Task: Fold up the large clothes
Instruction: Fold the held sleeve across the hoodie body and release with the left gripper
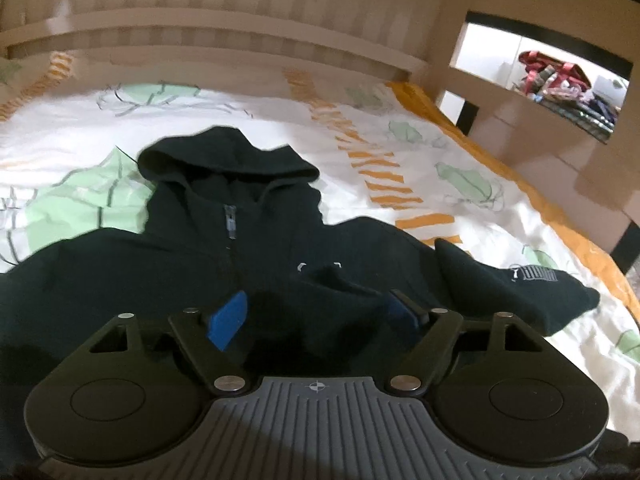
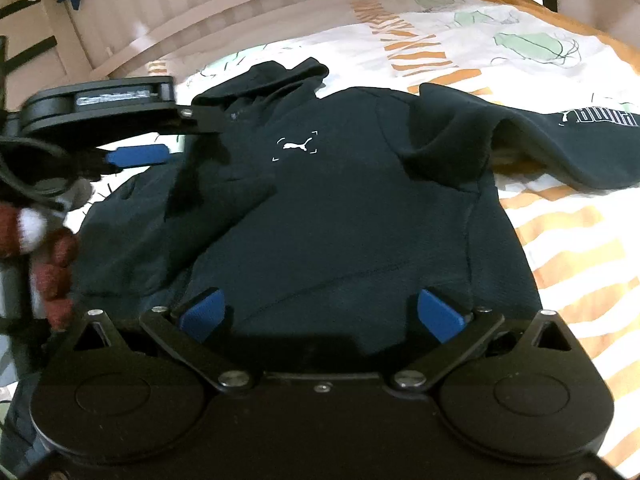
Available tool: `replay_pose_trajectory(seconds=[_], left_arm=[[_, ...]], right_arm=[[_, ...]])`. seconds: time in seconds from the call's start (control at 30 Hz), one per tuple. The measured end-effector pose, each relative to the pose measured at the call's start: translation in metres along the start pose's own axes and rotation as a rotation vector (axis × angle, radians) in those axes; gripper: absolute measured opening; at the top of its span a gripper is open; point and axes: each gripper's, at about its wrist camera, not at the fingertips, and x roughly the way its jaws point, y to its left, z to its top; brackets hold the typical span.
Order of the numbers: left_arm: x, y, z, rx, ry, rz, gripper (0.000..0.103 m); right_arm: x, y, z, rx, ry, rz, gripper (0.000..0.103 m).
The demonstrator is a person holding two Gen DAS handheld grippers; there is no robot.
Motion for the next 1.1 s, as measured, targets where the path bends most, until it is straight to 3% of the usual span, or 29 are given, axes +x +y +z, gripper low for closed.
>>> replay_pose_trajectory(seconds=[0.23,0.47,0.53,0.67,0.73,1.1], left_arm=[[-0.027,0.04,-0.022,-0.009,-0.015,0.118,0.08],[-0.03,0.114,-0.052,-0.162,0.052,0.292,0.08],[-0.025,0.128,-0.063,-0.188,0.071,0.268,0.08],[-0.023,0.115,-0.077,-0.047,0.042,0.294,0.081],[-0.021,0.109,-0.078,-0.026,0.037,0.311,0.082],[-0.029,0.116,-0.081,-0.07,-0.006,0.273,0.082]], right_arm=[[0.003,0.004,-0.001,-0.031,0.01,-0.017,0.102],[0.007,0.01,0.001,-0.042,0.027,-0.002,0.102],[0.01,0.012,0.002,-0.048,0.032,0.008,0.102],[0.015,0.011,0.005,-0.048,0.037,0.027,0.102],[0.017,0.009,0.008,-0.038,0.036,0.039,0.102],[0.048,-0.002,0.033,0.074,0.026,0.168,0.103]])
